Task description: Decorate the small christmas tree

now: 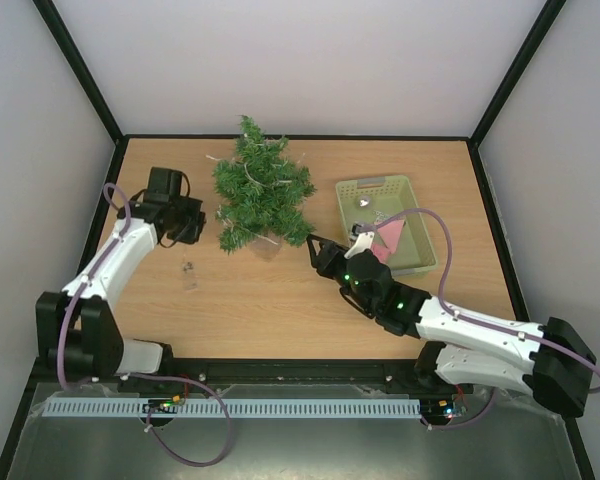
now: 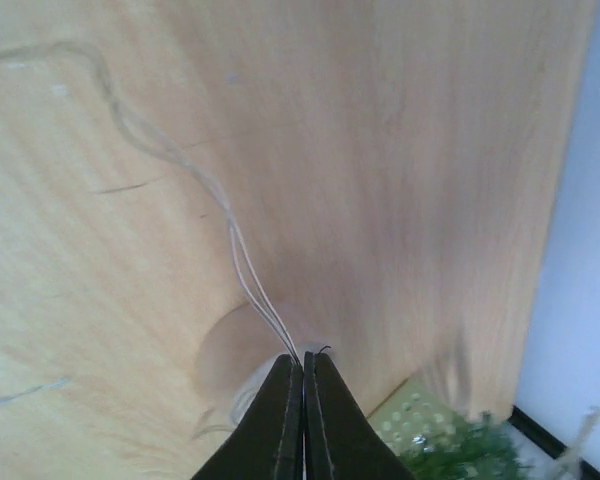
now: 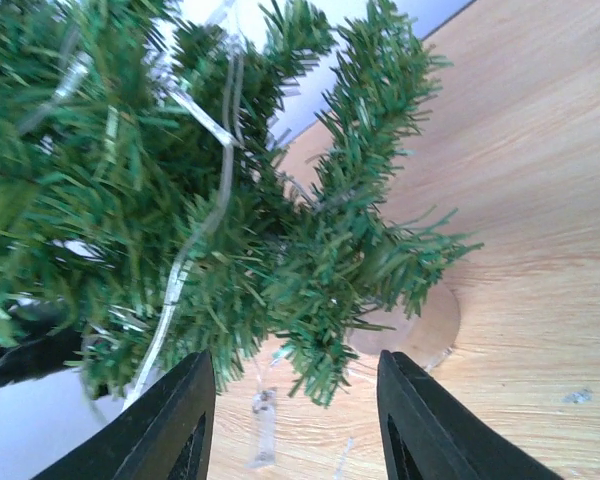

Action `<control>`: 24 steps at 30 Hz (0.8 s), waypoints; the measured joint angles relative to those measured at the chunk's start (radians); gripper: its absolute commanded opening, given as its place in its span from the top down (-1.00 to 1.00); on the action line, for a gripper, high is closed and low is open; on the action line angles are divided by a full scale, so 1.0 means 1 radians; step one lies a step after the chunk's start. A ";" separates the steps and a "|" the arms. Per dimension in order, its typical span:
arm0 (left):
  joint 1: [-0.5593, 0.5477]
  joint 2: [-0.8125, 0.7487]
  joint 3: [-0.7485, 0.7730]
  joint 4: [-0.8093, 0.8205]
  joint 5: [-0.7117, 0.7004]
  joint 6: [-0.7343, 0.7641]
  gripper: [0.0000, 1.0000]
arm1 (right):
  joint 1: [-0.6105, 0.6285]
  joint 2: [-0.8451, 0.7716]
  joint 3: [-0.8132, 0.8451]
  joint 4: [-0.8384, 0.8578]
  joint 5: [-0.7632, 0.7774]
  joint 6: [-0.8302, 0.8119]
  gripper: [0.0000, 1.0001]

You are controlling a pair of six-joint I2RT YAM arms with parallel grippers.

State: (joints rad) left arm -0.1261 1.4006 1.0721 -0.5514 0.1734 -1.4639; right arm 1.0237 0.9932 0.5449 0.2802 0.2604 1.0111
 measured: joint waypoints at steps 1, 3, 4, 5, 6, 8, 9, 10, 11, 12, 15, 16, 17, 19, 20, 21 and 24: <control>0.000 -0.031 -0.031 -0.001 0.001 0.003 0.95 | 0.000 0.017 0.000 0.004 -0.001 0.004 0.12; -0.003 -0.082 -0.084 -0.023 0.002 0.010 0.95 | 0.000 0.050 0.000 0.014 -0.001 0.011 0.10; -0.005 -0.108 -0.106 -0.041 0.001 0.014 0.95 | 0.000 0.063 0.000 0.018 -0.001 0.015 0.08; -0.005 -0.137 -0.126 -0.063 -0.001 0.021 0.95 | 0.000 0.074 0.000 0.023 -0.003 0.022 0.05; -0.005 -0.164 -0.136 -0.080 -0.003 0.026 0.95 | 0.000 0.084 0.000 0.029 -0.004 0.027 0.02; -0.008 -0.229 -0.146 -0.115 -0.011 0.037 0.95 | 0.001 0.106 0.000 0.050 -0.013 0.043 -0.04; -0.009 -0.265 -0.146 -0.128 -0.016 0.041 0.95 | 0.003 0.113 0.000 0.056 -0.016 0.048 -0.07; -0.010 -0.302 -0.146 -0.137 -0.017 0.044 0.95 | 0.004 0.122 0.000 0.068 -0.019 0.052 -0.07; -0.011 -0.334 -0.146 -0.143 -0.018 0.046 0.95 | 0.005 0.133 0.002 0.076 -0.021 0.055 -0.08; -0.011 -0.369 -0.147 -0.152 -0.018 0.048 0.95 | 0.006 0.145 0.003 0.085 -0.023 0.055 -0.08; -0.011 -0.457 -0.147 -0.183 -0.017 0.057 0.95 | 0.006 0.173 0.011 0.093 -0.021 0.051 -0.06; -0.011 -0.474 -0.147 -0.189 -0.017 0.063 0.95 | 0.006 0.180 0.017 0.094 -0.018 0.050 -0.05; -0.011 -0.490 -0.148 -0.198 -0.017 0.068 0.95 | 0.006 0.185 0.021 0.095 -0.014 0.048 -0.05; -0.011 -0.517 -0.148 -0.212 -0.016 0.078 0.95 | 0.006 0.190 0.023 0.098 -0.004 0.048 -0.04; -0.011 -0.526 -0.146 -0.221 -0.016 0.085 0.95 | 0.006 0.193 0.024 0.099 0.005 0.048 -0.04; -0.011 -0.536 -0.144 -0.232 -0.016 0.092 0.95 | 0.006 0.197 0.024 0.100 0.011 0.046 -0.03; -0.013 -0.564 -0.118 -0.273 -0.020 0.110 0.95 | 0.006 0.217 0.031 0.100 0.023 0.025 0.00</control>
State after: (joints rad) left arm -0.1387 0.8368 0.9543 -0.8242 0.1532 -1.3537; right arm 1.0298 1.2106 0.5755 0.3801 0.2832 1.0359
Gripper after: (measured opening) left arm 0.027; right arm 0.516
